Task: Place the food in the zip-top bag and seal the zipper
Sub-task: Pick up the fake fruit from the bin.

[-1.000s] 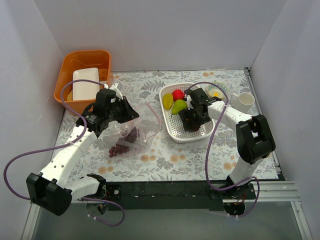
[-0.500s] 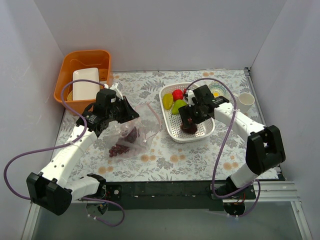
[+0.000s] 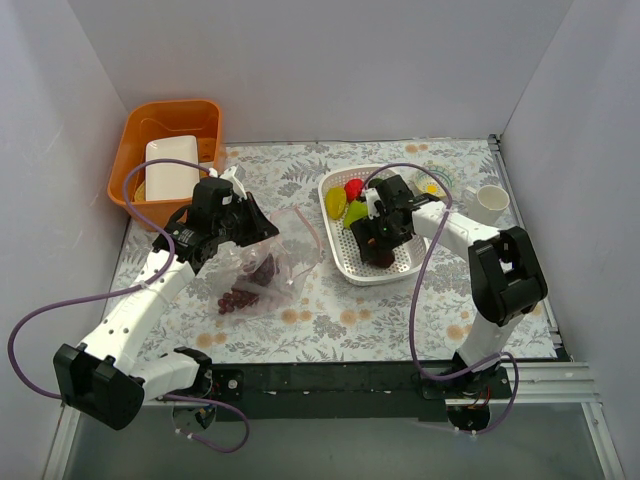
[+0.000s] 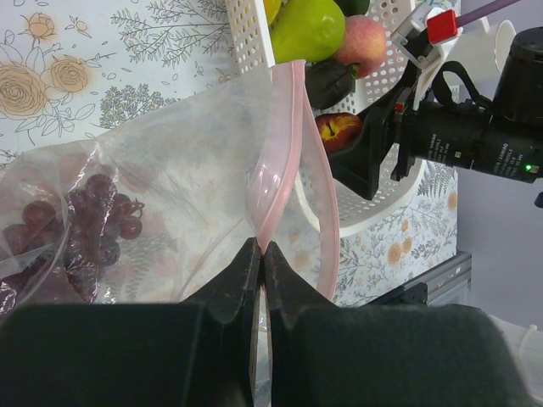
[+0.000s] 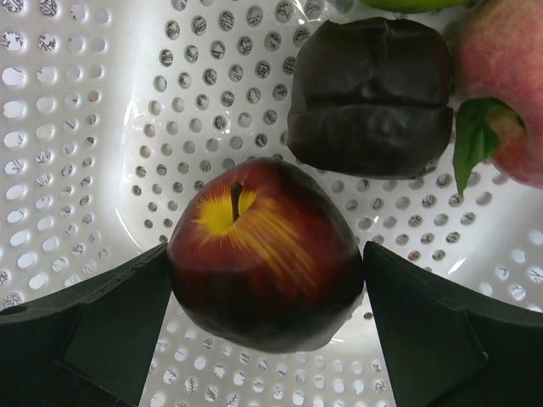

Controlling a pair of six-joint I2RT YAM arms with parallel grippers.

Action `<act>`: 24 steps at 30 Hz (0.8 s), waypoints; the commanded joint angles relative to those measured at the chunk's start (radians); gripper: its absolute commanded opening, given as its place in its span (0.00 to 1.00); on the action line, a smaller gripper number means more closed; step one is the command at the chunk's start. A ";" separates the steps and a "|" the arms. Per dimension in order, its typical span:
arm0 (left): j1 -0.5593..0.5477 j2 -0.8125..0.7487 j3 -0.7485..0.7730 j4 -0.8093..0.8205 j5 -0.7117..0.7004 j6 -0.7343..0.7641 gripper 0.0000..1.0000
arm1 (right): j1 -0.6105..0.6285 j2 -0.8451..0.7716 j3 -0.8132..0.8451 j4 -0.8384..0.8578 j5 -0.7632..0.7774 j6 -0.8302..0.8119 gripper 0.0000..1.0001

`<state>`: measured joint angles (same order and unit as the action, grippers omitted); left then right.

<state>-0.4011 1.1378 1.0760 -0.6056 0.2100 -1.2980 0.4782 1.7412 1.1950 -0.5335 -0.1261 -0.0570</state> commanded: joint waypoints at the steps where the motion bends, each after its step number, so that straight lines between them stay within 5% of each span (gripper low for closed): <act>1: 0.005 -0.018 0.009 -0.003 -0.001 0.008 0.00 | 0.002 0.017 0.006 0.073 -0.035 -0.021 0.98; 3: 0.004 -0.019 0.009 -0.003 -0.001 0.006 0.00 | 0.002 0.012 0.002 0.078 -0.047 -0.020 0.98; 5: 0.005 -0.019 0.006 0.000 -0.001 0.005 0.00 | 0.002 0.001 -0.014 0.084 -0.058 -0.018 0.87; 6: 0.004 -0.019 0.006 0.001 -0.001 0.005 0.00 | 0.002 0.000 -0.011 0.078 -0.056 -0.017 0.80; 7: 0.005 -0.018 0.006 0.001 0.000 0.006 0.00 | 0.002 0.003 -0.005 0.069 -0.058 -0.014 0.61; 11: 0.005 -0.016 0.010 0.001 0.005 0.006 0.00 | 0.002 -0.028 0.000 0.033 -0.090 -0.001 0.37; 17: 0.005 -0.015 0.022 0.003 0.009 0.003 0.00 | 0.013 -0.186 0.035 0.023 -0.144 0.083 0.35; 24: 0.005 -0.001 0.036 0.006 0.022 0.002 0.00 | 0.097 -0.321 0.113 0.199 -0.282 0.337 0.35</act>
<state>-0.4011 1.1389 1.0760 -0.6052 0.2157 -1.2980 0.5182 1.4860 1.2423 -0.4824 -0.2943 0.1089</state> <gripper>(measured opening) 0.017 0.779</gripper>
